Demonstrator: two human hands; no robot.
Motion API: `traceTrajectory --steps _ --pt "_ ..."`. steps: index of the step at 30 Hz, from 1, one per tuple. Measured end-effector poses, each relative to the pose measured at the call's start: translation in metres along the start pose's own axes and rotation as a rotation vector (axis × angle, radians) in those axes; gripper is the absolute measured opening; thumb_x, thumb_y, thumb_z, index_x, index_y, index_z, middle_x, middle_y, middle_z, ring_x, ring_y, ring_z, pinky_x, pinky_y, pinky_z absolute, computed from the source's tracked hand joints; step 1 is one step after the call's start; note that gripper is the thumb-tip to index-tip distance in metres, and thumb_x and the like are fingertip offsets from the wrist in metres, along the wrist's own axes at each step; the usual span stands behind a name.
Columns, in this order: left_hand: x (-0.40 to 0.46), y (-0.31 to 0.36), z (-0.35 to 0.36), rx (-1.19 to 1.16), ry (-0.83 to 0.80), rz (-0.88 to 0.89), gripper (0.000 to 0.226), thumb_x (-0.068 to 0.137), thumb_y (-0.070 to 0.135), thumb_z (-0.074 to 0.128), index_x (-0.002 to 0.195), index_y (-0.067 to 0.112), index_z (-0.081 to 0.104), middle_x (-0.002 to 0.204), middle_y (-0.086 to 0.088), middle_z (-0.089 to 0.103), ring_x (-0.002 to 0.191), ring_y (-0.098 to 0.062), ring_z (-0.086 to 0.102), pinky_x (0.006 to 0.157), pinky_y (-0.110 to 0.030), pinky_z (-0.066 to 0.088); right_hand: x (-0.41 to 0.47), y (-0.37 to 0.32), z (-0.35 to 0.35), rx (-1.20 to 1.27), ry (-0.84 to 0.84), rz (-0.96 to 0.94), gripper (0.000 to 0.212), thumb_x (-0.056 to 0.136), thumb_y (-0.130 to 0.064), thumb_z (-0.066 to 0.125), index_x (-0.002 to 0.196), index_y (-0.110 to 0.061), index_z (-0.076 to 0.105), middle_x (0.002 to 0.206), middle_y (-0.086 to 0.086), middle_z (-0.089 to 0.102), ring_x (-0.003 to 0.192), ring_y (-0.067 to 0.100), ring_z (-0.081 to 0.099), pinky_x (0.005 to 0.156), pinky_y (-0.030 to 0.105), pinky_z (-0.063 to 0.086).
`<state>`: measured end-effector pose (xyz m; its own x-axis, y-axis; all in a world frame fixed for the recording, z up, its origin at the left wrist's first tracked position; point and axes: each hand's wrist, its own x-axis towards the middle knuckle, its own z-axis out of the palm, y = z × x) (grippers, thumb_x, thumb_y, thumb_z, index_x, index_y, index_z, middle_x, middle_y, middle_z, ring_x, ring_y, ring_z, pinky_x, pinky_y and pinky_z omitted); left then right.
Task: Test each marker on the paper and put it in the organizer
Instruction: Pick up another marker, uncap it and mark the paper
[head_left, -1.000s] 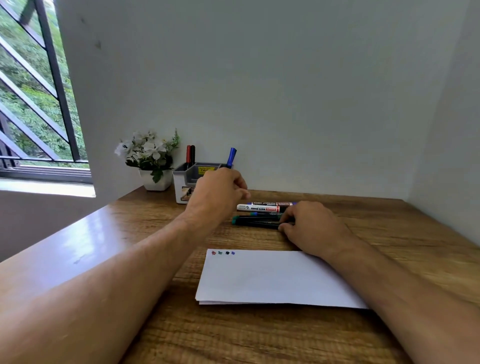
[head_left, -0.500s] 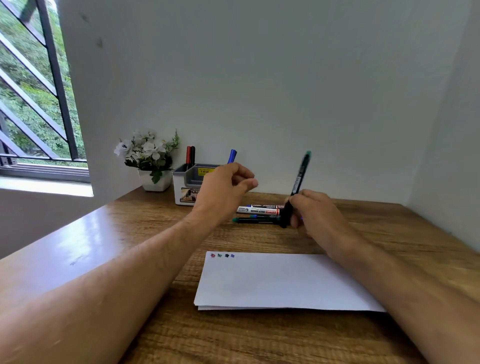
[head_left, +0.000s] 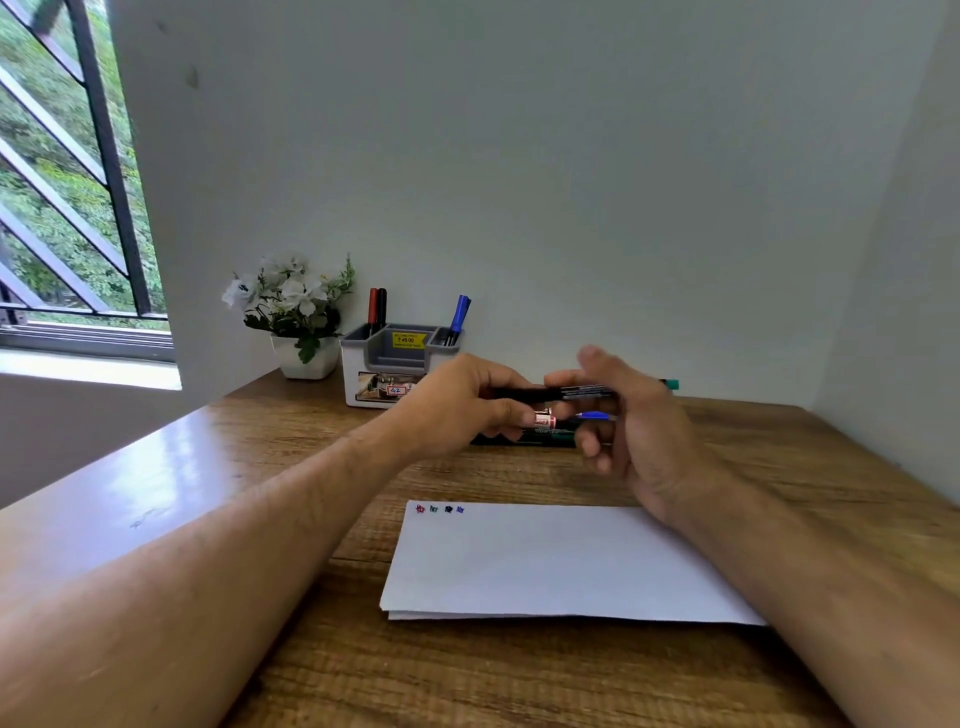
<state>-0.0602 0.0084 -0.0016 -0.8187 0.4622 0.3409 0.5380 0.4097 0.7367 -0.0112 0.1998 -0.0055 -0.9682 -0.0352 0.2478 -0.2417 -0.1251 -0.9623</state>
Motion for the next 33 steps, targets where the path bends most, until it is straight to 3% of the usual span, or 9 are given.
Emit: traceTrajectory --steps 3,5,8,13,18,21,24,29,33 --pt "-0.001 -0.005 -0.006 0.029 0.021 -0.022 0.024 0.089 0.014 0.069 0.110 0.025 0.074 0.090 0.009 0.075 0.084 -0.007 0.071 0.075 -0.019 0.055 0.000 -0.003 -0.004 0.110 -0.013 0.044 0.069 0.083 -0.064 0.045 0.090 -0.006 0.081 0.080 0.018 0.075 0.039 0.017 0.049 0.037 0.020 0.033" --pt "-0.002 -0.007 -0.008 0.099 0.038 -0.016 0.025 0.089 0.014 0.068 0.110 0.027 0.074 0.092 0.013 0.074 0.087 -0.001 0.068 0.079 -0.018 0.050 -0.002 -0.004 -0.005 0.103 -0.075 0.090 0.070 0.090 -0.060 0.040 0.094 -0.004 0.081 0.090 0.025 0.076 0.041 0.019 0.051 0.038 0.021 0.033" --pt "-0.002 -0.008 -0.011 0.188 0.034 -0.003 0.028 0.089 0.012 0.067 0.106 0.033 0.075 0.095 0.017 0.073 0.092 0.004 0.064 0.093 -0.025 0.047 -0.003 -0.004 -0.002 0.011 -0.190 0.192 0.049 0.096 -0.041 0.046 0.101 -0.007 0.080 0.097 0.022 0.077 0.044 0.018 0.054 0.038 0.021 0.034" --pt "0.000 -0.004 -0.016 0.216 -0.016 0.017 0.032 0.086 0.010 0.070 0.102 0.037 0.075 0.096 0.019 0.074 0.098 0.002 0.065 0.102 -0.036 0.047 -0.003 -0.002 0.000 -0.177 -0.239 0.218 0.023 0.090 -0.025 0.070 0.108 -0.012 0.075 0.080 0.010 0.075 0.043 0.012 0.054 0.036 0.020 0.039" --pt "-0.002 0.000 -0.016 -0.201 -0.062 0.043 0.043 0.087 -0.006 0.064 0.118 0.023 0.068 0.109 -0.001 0.075 0.104 -0.015 0.070 0.096 -0.030 0.052 -0.004 -0.003 0.001 -0.244 -0.196 0.236 0.023 0.096 -0.015 0.055 0.110 -0.009 0.072 0.067 0.002 0.063 0.043 0.011 0.051 0.035 0.023 0.038" --pt "-0.004 0.002 -0.015 -0.539 -0.103 0.029 0.039 0.091 -0.010 0.055 0.122 0.011 0.063 0.116 -0.013 0.072 0.109 -0.029 0.068 0.092 -0.034 0.055 -0.005 -0.006 0.001 -0.248 -0.225 0.231 0.027 0.094 -0.018 0.049 0.109 -0.009 0.070 0.067 0.000 0.060 0.041 0.010 0.041 0.034 0.018 0.027" --pt "-0.004 0.007 -0.010 -0.776 -0.066 0.025 0.031 0.093 -0.007 0.053 0.119 0.007 0.062 0.114 -0.016 0.072 0.107 -0.029 0.069 0.082 -0.030 0.059 -0.008 -0.006 0.006 -0.224 -0.272 0.228 0.023 0.095 -0.017 0.042 0.104 -0.005 0.059 0.063 0.004 0.057 0.039 0.011 0.035 0.038 0.020 0.022" --pt "-0.003 0.011 -0.009 -0.956 -0.014 0.029 0.025 0.083 0.002 0.060 0.108 0.005 0.063 0.113 -0.017 0.072 0.103 -0.026 0.071 0.080 -0.029 0.060 -0.006 -0.008 0.011 -0.249 -0.226 0.184 0.039 0.102 -0.037 0.044 0.082 -0.023 0.074 0.052 -0.004 0.044 0.039 0.008 0.024 0.037 0.019 0.021" --pt "-0.002 0.010 -0.007 -0.978 -0.002 0.038 0.023 0.083 0.004 0.061 0.106 0.006 0.065 0.115 -0.018 0.071 0.106 -0.027 0.070 0.081 -0.030 0.060 -0.006 -0.011 0.014 -0.250 -0.190 0.145 0.042 0.102 -0.040 0.046 0.071 -0.025 0.071 0.050 -0.006 0.033 0.040 0.009 0.019 0.036 0.017 0.019"
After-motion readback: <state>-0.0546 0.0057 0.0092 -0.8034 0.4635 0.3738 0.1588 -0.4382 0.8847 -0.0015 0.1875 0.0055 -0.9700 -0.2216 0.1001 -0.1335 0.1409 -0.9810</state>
